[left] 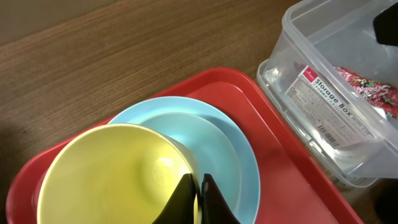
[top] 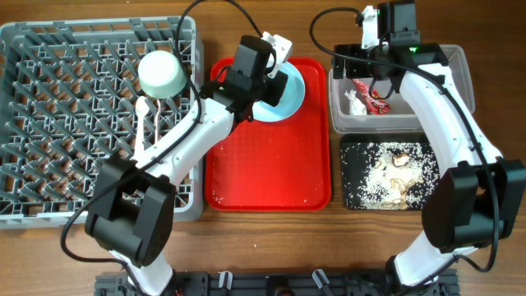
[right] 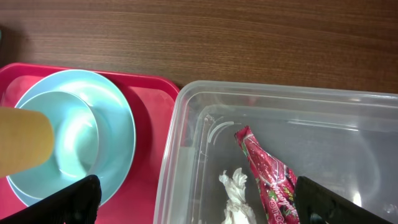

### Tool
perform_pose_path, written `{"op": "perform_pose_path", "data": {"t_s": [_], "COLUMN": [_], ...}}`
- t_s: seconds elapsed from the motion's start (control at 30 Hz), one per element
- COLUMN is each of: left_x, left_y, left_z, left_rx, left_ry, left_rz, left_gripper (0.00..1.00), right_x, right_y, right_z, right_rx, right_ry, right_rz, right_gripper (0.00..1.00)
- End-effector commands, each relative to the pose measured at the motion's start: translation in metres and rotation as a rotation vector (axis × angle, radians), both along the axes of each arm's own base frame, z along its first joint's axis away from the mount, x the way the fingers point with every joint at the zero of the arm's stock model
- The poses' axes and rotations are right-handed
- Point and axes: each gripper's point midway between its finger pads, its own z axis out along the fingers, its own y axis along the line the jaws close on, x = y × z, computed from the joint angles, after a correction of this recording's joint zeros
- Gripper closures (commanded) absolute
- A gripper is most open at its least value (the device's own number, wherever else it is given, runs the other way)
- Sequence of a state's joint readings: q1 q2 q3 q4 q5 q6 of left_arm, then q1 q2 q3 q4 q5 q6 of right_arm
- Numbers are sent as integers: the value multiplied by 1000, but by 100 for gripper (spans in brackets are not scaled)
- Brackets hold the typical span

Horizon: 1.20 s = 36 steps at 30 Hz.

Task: Sort waste into correct bins and load items into the dishwasher rack
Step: 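Close the left gripper on the yellow cup and lift it off the plate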

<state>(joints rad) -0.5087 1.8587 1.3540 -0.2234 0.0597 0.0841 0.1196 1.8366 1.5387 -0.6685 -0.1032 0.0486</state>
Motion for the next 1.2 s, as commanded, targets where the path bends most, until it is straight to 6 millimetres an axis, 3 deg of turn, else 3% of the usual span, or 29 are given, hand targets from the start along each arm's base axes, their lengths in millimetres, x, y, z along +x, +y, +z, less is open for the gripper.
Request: {"op": "perform_pose_path", "data": {"t_s": [0.0, 0.37, 0.67, 0.83, 1.03, 1.17], "left_x": [6, 12, 14, 15, 14, 19], "left_y": [-1, -4, -5, -5, -4, 0], "left_z": [-18, -49, -47, -46, -67, -65], "left_rx": [8, 24, 18, 15, 36, 52], "left_ry": [22, 50, 40, 34, 67, 46], "left_rz": [13, 14, 14, 14, 16, 42], "left_gripper": [96, 92, 73, 73, 73, 76], "right_x": [2, 2, 2, 2, 2, 2], "right_y": [0, 0, 0, 0, 0, 0], "right_z": [-2, -2, -2, -2, -2, -2], "right_rx": [-4, -4, -4, -4, -4, -4], "right_ry": [1, 1, 1, 1, 1, 1], "right_rz": [-7, -7, -7, -7, -7, -7], "right_gripper": [0, 0, 0, 0, 0, 0]}}
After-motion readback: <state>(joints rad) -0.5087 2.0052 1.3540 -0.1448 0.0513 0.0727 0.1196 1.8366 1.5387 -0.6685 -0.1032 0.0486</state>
